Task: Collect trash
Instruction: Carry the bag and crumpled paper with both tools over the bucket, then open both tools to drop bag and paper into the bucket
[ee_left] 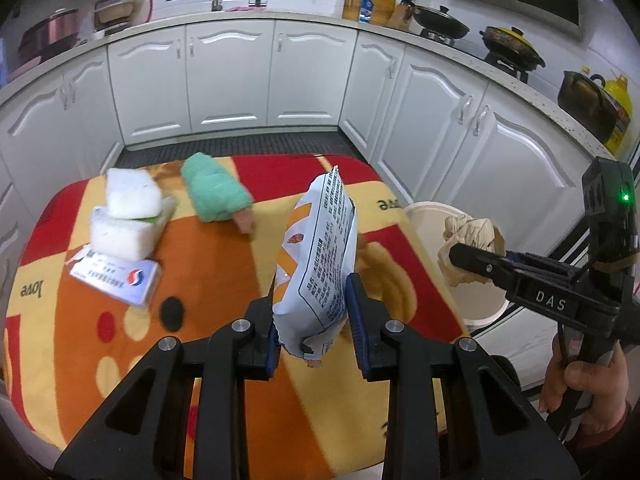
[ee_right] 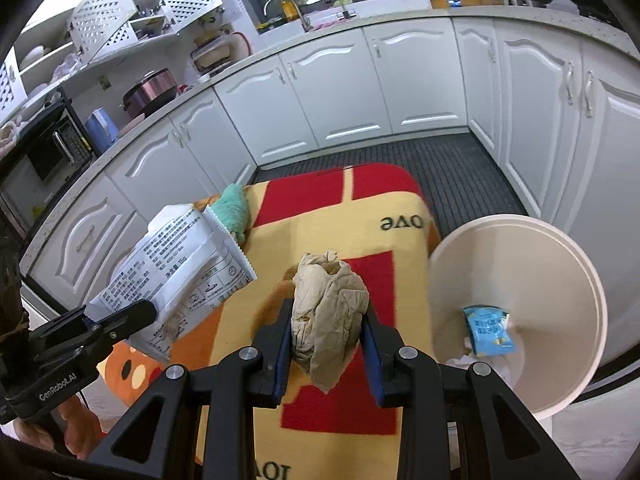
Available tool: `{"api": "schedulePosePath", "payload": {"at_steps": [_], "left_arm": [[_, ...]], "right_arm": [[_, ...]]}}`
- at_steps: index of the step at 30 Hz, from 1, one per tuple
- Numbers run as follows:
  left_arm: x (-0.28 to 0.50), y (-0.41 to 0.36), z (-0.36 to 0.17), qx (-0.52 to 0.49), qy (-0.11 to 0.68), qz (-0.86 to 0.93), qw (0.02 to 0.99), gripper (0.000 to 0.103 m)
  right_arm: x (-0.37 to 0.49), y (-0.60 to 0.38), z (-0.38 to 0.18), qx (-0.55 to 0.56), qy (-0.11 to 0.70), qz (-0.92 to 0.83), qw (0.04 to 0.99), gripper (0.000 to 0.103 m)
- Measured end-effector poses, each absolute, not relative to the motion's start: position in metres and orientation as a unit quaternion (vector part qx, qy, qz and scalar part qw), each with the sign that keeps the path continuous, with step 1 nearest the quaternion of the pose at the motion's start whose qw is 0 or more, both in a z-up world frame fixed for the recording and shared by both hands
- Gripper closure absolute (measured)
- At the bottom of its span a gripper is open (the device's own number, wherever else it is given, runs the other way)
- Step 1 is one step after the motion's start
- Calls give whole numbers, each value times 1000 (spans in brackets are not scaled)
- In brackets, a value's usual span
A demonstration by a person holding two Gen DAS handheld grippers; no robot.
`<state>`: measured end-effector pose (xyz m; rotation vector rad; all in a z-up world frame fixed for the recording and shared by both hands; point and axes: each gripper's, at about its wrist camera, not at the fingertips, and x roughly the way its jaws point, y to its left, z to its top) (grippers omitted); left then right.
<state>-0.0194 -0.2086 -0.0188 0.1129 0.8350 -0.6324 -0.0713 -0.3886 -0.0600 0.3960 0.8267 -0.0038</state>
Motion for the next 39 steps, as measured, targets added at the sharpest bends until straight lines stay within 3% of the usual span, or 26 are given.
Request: {"api": "schedulePosePath", "payload": {"at_steps": [24,39], "left_arm": [[-18,-359,-43,76,421,-384,818,77],[-7,-400,-69,68,450,-379,806,75]], "right_arm": [[-105,-491,-85,234,411,-104,875,73],[-104,-534,-120,271,430,-135,851,73]]}}
